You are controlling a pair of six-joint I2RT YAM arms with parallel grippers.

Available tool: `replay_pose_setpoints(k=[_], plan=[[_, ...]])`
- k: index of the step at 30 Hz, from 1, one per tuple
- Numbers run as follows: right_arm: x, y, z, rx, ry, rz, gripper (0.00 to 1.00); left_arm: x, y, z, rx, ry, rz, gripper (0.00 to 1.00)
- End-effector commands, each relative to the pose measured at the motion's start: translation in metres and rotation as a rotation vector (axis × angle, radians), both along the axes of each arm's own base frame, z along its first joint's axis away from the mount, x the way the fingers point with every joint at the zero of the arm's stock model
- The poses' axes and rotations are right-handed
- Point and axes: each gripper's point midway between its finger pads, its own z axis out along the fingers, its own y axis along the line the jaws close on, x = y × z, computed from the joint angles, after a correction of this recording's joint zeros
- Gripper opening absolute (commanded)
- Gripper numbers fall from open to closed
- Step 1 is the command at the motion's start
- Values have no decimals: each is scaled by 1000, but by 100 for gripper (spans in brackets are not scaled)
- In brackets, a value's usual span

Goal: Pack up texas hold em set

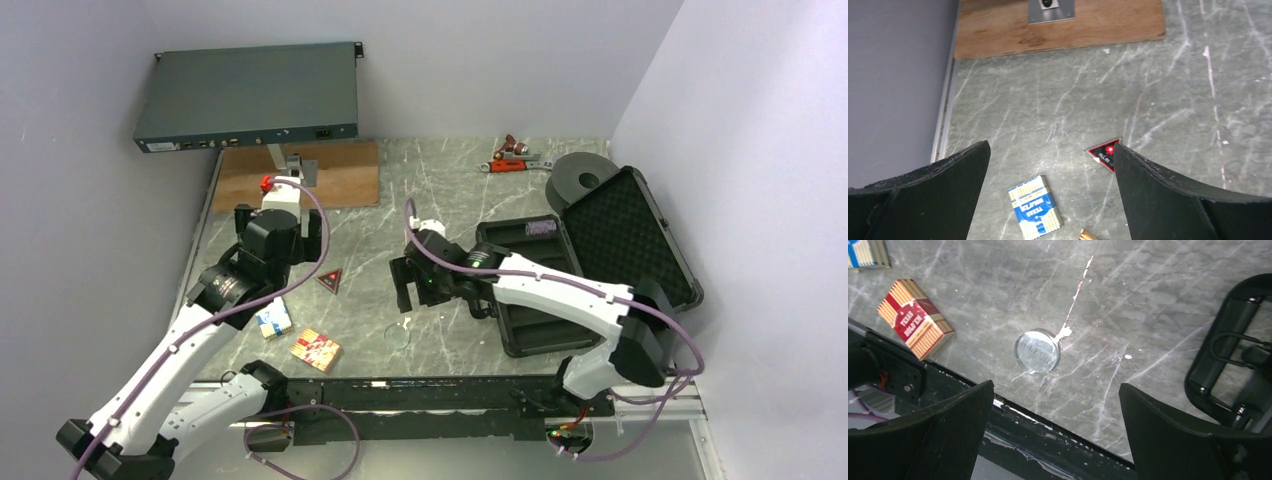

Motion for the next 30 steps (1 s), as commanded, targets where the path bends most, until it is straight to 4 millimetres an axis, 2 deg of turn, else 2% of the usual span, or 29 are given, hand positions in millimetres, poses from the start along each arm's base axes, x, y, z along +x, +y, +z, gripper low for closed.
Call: replay_pose_setpoints(k=[1,3,10,15,17,22,30], plan=[[3,34,7,39,-21,30,100,-3,31,12,25,-42,184,100],[-3,53,6,52,-35,106,100,-8,50,19,21,-61,290,100],[-14,117,14,97,-224,411,100,-24,91,35,-71,-163,466,100],[-25,157,3,133,-262,587,100,-48,125,49,-114,-249,647,100],[-26,171,-9,106,-273,632,100,-59,135,55,-134,-298,690,100],[-41,206,-22,112,-288,764,100,-85,150,66,-187,-422,748,100],[-44,232,-37,110,-303,812,100,-100,151,80,-253,-561,681,100]])
